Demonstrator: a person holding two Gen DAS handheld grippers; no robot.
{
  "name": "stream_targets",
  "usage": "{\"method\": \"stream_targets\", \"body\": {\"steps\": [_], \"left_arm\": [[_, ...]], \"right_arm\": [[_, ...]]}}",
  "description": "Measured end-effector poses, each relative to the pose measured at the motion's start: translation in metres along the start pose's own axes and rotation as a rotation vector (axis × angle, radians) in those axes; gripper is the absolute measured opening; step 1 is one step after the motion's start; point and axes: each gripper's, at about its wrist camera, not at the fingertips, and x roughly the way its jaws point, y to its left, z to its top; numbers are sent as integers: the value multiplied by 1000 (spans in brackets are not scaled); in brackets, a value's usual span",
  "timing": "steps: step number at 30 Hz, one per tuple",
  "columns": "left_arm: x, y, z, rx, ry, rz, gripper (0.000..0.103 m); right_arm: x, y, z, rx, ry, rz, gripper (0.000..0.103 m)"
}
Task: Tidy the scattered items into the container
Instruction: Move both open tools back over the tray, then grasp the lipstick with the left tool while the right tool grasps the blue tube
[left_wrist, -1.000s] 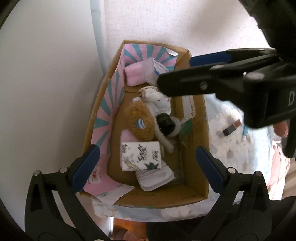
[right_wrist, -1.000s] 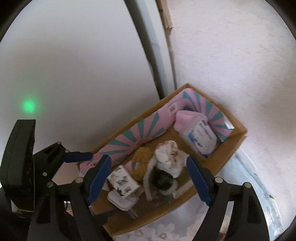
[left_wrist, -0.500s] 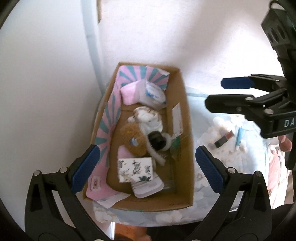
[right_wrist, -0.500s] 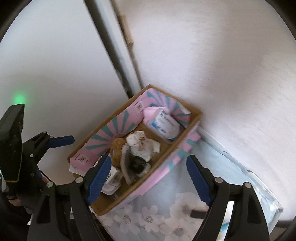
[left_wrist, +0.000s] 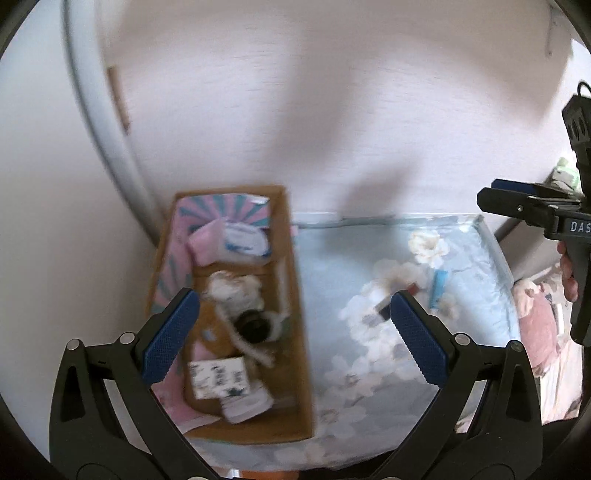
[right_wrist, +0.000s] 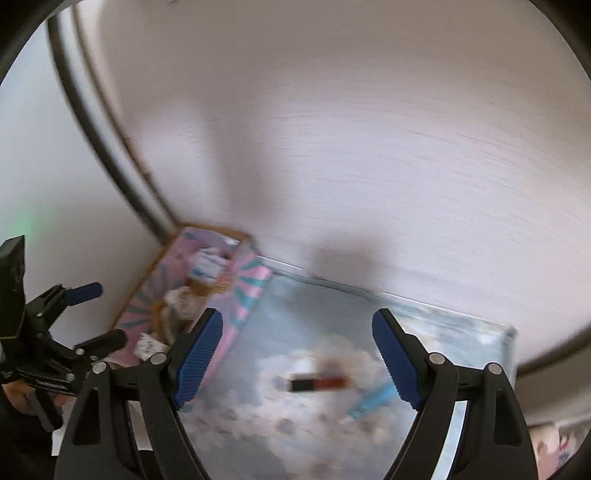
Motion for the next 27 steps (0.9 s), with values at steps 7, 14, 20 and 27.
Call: {"method": "stream_targets", "body": {"steps": [7, 14, 20, 27], "left_arm": [[33, -55, 1, 104, 53, -99, 102], [78, -107, -9, 242, 83, -171, 100], [144, -129, -29, 288, 166, -190, 87], [200, -147, -50, 387, 210, -191, 69]], "right_arm": [[6, -47, -40, 204, 77, -8, 80], [40, -71, -90, 338, 113, -100, 80], [90, -90, -124, 410, 149, -138, 72], [121, -96, -139, 379, 155, -189, 58]]}}
